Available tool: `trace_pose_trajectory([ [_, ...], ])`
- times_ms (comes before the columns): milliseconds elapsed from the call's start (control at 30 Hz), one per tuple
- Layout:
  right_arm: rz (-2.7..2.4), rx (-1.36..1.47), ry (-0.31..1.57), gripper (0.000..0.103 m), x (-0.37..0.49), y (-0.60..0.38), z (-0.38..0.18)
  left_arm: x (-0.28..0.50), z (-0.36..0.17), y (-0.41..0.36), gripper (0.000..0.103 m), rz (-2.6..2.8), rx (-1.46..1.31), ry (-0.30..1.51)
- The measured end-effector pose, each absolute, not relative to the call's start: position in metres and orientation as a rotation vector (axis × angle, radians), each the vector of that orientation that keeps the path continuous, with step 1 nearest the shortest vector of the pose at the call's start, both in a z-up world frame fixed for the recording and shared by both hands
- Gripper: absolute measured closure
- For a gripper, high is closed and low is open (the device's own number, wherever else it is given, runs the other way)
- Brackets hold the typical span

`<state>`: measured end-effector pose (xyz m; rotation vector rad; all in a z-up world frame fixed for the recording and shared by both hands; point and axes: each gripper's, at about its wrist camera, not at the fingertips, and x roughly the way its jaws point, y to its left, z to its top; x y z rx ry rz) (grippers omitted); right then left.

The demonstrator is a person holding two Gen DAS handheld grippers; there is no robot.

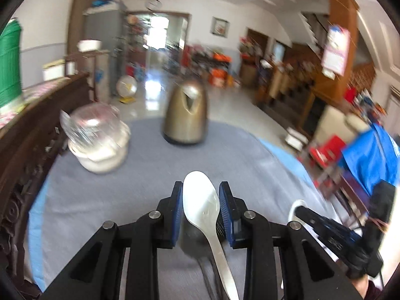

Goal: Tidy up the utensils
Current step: 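Lift both spoons and release them into the dark gray holder with both tools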

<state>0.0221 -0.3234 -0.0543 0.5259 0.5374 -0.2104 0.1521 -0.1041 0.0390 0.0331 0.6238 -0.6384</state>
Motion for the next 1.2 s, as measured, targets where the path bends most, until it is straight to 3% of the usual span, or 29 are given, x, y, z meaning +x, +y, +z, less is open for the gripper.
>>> trace_pose_trajectory([
  [200,-0.2,0.487,0.372,0.098,0.074,-0.309,-0.012,0.188,0.037,-0.111,0.073,-0.533,-0.014,0.525],
  [500,-0.276,0.338,0.238,0.097,0.138,-0.276,-0.002,0.218,-0.012,-0.113,0.073,-0.448,-0.077,0.571],
  [900,-0.177,0.179,0.33,0.096,0.131,-0.25,-0.032,0.185,-0.02,-0.109,0.072,-0.519,0.032,0.554],
  [1033,-0.116,0.215,0.384,0.095,0.112,-0.253,-0.036,0.172,-0.015,-0.096,0.065,-0.524,0.041,0.561],
  [1133,-0.096,0.285,0.414,0.095,0.098,-0.261,-0.037,0.157,-0.007,-0.076,0.047,-0.504,0.029,0.543],
  [1200,-0.081,0.344,0.418,0.094,0.086,-0.267,-0.037,0.144,-0.005,-0.061,0.045,-0.484,0.027,0.529],
])
